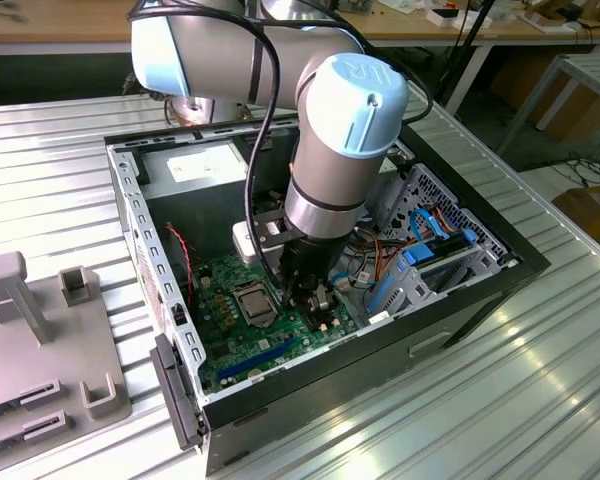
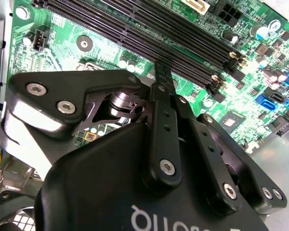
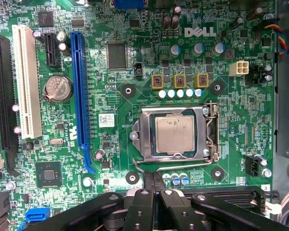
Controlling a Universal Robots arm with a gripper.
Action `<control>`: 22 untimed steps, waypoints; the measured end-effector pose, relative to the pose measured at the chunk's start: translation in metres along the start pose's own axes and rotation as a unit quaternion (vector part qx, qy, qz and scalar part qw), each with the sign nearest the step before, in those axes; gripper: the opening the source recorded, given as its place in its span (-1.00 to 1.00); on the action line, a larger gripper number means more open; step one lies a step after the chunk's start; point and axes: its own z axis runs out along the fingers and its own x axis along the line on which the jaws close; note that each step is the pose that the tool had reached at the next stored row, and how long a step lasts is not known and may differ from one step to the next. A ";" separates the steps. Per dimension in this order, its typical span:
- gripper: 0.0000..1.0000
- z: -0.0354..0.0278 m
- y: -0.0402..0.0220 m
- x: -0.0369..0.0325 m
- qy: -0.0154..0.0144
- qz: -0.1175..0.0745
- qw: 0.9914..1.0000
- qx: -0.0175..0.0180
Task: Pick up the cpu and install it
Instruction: 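Install the first cpu locking lever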
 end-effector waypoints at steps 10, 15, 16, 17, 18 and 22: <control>-0.79 -0.0092 0.0010 -0.0018 0.004 0.000 1.000 0.000; -0.79 -0.0110 0.0032 -0.0030 0.004 0.000 1.000 0.000; -0.79 -0.0110 0.0037 -0.0031 0.004 0.000 1.000 0.000; -0.79 -0.0111 0.0041 -0.0033 0.004 0.000 1.000 0.000; -0.79 -0.0111 0.0046 -0.0035 0.005 0.000 1.000 0.000; -0.79 -0.0112 0.0067 -0.0043 0.005 0.000 1.000 0.000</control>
